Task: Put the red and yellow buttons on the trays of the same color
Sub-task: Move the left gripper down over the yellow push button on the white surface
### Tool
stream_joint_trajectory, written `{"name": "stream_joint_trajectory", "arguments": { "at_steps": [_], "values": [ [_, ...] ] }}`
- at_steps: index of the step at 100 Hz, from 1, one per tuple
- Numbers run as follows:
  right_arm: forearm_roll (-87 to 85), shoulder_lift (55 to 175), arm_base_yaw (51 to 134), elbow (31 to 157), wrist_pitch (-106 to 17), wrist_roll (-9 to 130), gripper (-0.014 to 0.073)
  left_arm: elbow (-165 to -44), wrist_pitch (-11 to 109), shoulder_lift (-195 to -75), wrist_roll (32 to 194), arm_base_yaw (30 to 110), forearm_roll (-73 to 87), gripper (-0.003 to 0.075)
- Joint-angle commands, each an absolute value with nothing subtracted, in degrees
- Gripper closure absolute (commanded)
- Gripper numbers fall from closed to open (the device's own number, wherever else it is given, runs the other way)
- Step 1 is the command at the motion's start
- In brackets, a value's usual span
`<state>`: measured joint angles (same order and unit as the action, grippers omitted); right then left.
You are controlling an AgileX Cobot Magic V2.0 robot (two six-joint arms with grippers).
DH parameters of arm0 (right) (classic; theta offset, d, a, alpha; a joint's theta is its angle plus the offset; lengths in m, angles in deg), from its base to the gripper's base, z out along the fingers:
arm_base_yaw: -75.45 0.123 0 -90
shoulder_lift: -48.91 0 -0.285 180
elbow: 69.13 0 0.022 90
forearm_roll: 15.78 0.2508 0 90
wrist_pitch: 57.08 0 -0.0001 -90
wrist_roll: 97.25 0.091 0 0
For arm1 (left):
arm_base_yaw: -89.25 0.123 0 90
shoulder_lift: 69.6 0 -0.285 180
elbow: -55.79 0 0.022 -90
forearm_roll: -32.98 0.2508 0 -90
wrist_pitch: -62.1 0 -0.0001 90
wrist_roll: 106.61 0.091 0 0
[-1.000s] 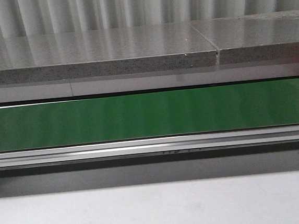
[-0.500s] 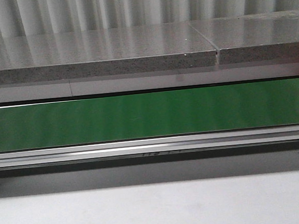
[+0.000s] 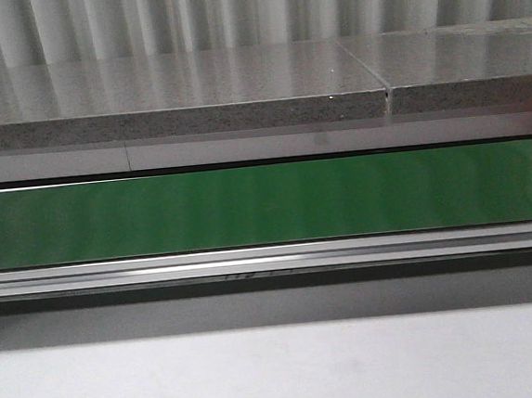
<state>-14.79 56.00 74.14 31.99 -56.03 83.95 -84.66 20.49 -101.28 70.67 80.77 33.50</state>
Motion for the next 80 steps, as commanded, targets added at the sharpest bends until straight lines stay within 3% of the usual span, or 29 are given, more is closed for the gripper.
{"name": "stream_joint_trajectory", "arguments": {
  "at_steps": [1,47,58,74,80],
  "values": [
    [-15.4,55.5,74.1,32.9,-60.5,83.9,0.0662,-92.1,17.0,-107.8,70.4,80.4,33.4,0.0741],
    [-15.4,55.5,74.1,32.9,-60.5,83.9,0.0662,-96.5,14.7,-122.2,70.4,80.4,33.0,0.0711],
    [-15.4,55.5,74.1,32.9,-60.5,83.9,0.0662,-96.5,14.3,-122.8,70.4,80.4,33.0,0.0552],
    [-15.4,55.5,74.1,32.9,-60.5,83.9,0.0662,-96.5,13.8,-122.8,68.9,80.4,33.0,0.0203],
    [-15.4,55.5,74.1,32.9,-60.5,83.9,0.0662,-96.5,13.9,-122.8,66.5,80.4,33.4,0.0141]
  ]
}}
